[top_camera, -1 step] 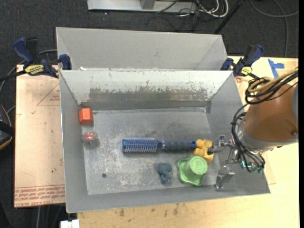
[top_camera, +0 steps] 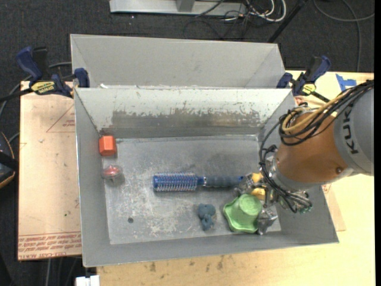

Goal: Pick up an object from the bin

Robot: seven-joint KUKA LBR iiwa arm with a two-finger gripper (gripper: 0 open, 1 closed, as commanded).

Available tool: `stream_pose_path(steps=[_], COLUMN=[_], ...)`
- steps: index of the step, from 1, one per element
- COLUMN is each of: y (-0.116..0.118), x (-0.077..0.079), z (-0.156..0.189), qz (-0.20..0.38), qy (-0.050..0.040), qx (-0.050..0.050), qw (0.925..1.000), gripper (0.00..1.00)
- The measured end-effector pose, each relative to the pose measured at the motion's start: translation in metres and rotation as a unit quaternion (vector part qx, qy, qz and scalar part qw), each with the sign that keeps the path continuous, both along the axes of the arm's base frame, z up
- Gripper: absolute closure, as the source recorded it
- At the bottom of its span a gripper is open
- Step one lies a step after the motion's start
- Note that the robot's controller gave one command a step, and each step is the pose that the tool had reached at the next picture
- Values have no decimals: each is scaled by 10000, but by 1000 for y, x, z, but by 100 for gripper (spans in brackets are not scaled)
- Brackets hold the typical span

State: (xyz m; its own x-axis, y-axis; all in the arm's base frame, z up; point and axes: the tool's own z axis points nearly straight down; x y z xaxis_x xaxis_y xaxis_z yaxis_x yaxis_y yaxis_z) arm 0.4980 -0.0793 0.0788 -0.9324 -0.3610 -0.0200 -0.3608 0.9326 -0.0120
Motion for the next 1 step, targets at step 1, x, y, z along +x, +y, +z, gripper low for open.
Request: stream_pose_path(steps=[1], y=[7], x=[-6], z=[22], qz=[1097], qy=[90], qx=[11], qw=[9939], gripper=[0])
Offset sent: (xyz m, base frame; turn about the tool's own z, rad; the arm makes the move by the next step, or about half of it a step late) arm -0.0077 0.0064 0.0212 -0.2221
